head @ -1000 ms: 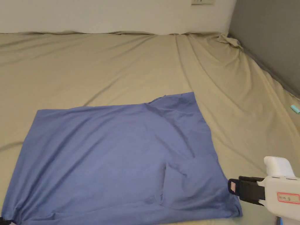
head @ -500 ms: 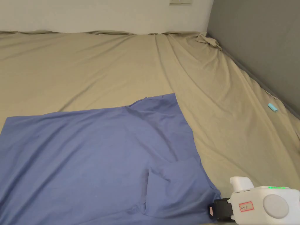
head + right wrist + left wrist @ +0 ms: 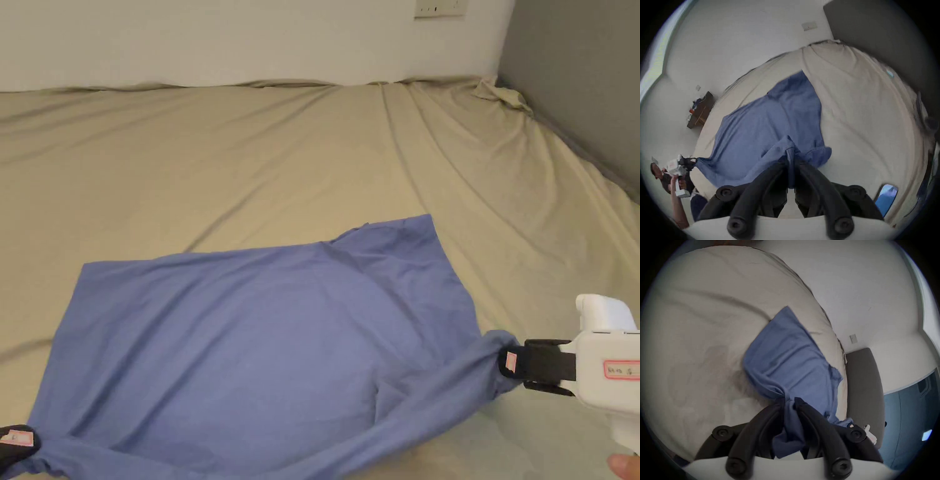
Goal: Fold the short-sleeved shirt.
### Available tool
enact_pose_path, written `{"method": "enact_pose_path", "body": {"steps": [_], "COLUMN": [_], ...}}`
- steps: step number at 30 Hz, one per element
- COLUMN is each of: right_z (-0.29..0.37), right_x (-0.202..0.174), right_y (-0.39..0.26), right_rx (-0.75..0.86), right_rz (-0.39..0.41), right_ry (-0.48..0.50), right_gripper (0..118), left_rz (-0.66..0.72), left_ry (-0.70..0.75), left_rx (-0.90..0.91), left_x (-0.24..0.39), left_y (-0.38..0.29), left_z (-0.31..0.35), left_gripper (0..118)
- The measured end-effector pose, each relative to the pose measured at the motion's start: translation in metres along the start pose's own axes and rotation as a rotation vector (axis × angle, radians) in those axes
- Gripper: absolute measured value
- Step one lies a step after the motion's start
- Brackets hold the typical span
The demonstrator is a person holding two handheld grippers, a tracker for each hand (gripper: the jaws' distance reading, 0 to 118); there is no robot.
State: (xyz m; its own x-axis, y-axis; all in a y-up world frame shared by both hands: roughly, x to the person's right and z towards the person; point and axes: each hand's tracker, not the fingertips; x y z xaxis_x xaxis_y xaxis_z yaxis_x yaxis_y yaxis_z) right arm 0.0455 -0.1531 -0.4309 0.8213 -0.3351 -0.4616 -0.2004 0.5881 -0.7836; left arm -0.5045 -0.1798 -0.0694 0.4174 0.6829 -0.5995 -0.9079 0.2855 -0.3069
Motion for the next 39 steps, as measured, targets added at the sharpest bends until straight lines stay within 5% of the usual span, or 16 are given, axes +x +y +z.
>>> {"method": "enact_pose_path", "body": {"steps": [6, 10, 16, 22, 24, 25, 26, 27, 28, 33, 37, 39], "right_z": [-0.078, -0.124, -0.174, -0.199, -0.199, -0.194, -0.189, -0.181, -0.169, -0.072, -0.023, -0.011], "right_x": [-0.005, 0.005, 0.025, 0.031, 0.027, 0.024, 0.021, 0.016, 0.012, -0.015, -0.036, -0.045], "right_y": [0.056, 0.073, 0.079, 0.068, 0.069, 0.076, 0.083, 0.087, 0.09, 0.075, 0.013, -0.017], "right_rx": [-0.009, -0.009, -0.033, -0.092, -0.093, -0.118, -0.134, -0.17, -0.168, 0.048, 0.079, 0.068], "right_rz": [-0.011, -0.138, -0.185, -0.146, -0.066, -0.046, -0.07, -0.088, -0.07, 0.034, 0.037, 0.065], "right_ry": [-0.035, -0.074, -0.096, -0.15, -0.167, -0.181, -0.162, -0.099, -0.046, 0.059, 0.141, 0.163], "right_gripper": [6, 6, 6, 6, 24, 38, 74, 105, 118, 118, 116, 90], "left_rz": [0.147, 0.216, 0.228, 0.2, 0.177, 0.155, 0.154, 0.112, 0.052, -0.26, -0.285, -0.267], "left_ry": [-0.062, 0.001, 0.099, 0.169, 0.138, 0.101, 0.04, 0.03, 0.021, 0.042, 0.05, 0.088], "left_rx": [0.058, 0.103, 0.099, 0.043, 0.058, 0.079, 0.089, 0.073, 0.062, 0.149, 0.083, 0.077], "left_x": [0.004, -0.002, -0.015, -0.024, -0.023, -0.02, -0.012, -0.002, 0.009, 0.047, 0.035, 0.026], "left_y": [0.051, 0.074, 0.093, 0.092, 0.09, 0.09, 0.089, 0.089, 0.088, 0.047, -0.008, -0.031], "left_z": [-0.049, -0.075, -0.121, -0.154, -0.155, -0.149, -0.143, -0.134, -0.123, -0.048, -0.033, -0.031], "left_gripper": [10, 10, 10, 10, 28, 56, 102, 118, 118, 118, 118, 115]}}
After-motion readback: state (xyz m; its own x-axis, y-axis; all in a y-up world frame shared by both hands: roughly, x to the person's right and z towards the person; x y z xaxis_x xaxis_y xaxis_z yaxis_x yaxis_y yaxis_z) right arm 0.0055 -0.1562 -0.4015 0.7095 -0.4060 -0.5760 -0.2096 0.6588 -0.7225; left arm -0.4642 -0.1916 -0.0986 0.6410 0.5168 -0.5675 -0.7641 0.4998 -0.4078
